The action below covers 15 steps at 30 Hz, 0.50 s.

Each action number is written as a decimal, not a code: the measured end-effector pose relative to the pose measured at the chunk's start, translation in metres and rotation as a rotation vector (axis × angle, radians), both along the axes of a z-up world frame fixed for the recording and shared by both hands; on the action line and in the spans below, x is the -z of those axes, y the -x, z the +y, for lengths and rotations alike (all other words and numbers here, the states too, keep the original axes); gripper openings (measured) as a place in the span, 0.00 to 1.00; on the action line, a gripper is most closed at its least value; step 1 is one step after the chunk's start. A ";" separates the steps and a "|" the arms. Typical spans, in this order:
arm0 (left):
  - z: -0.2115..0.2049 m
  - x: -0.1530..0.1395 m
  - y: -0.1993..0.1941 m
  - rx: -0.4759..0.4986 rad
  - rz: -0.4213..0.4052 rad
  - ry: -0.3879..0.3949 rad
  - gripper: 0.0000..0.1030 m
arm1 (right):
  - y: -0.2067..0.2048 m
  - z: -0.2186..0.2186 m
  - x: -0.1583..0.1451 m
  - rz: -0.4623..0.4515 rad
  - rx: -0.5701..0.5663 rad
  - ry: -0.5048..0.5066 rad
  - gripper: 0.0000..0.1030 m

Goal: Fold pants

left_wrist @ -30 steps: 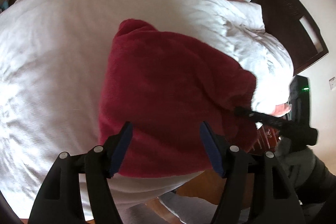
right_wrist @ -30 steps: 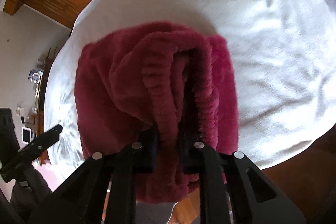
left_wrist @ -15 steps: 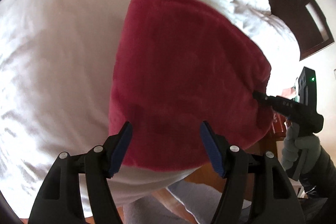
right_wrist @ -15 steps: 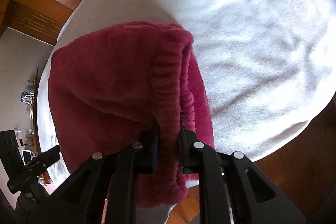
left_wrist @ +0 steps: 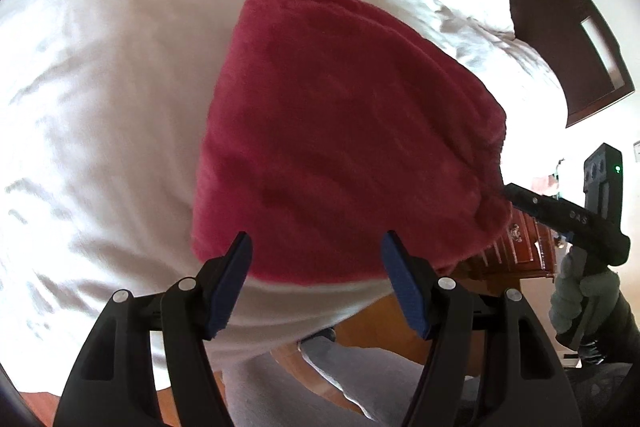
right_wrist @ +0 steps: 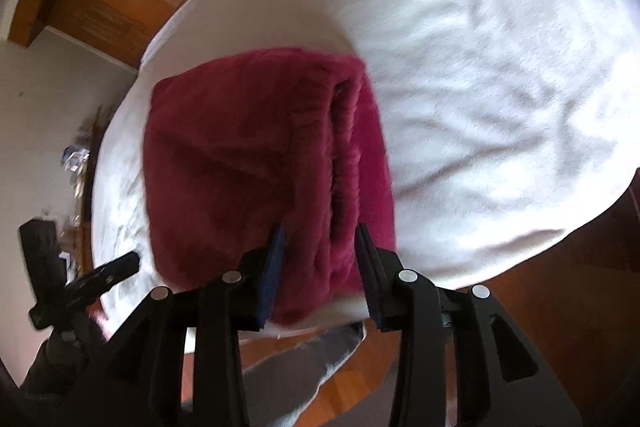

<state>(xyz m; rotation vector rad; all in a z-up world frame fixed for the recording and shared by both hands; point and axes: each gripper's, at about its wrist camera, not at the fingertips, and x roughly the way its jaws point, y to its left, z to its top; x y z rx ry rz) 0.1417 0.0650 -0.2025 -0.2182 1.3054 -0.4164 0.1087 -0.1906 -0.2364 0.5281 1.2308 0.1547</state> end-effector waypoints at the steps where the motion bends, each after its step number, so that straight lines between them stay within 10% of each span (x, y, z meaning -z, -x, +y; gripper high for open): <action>1: -0.001 0.001 0.003 -0.003 0.008 0.004 0.65 | 0.008 -0.009 -0.001 0.007 -0.013 -0.019 0.40; 13: -0.018 0.011 0.035 -0.035 0.055 -0.003 0.65 | 0.020 0.045 0.042 0.086 -0.249 0.014 0.40; 15: -0.022 0.013 0.038 -0.040 0.066 -0.002 0.65 | 0.013 0.049 0.046 0.079 -0.242 0.056 0.24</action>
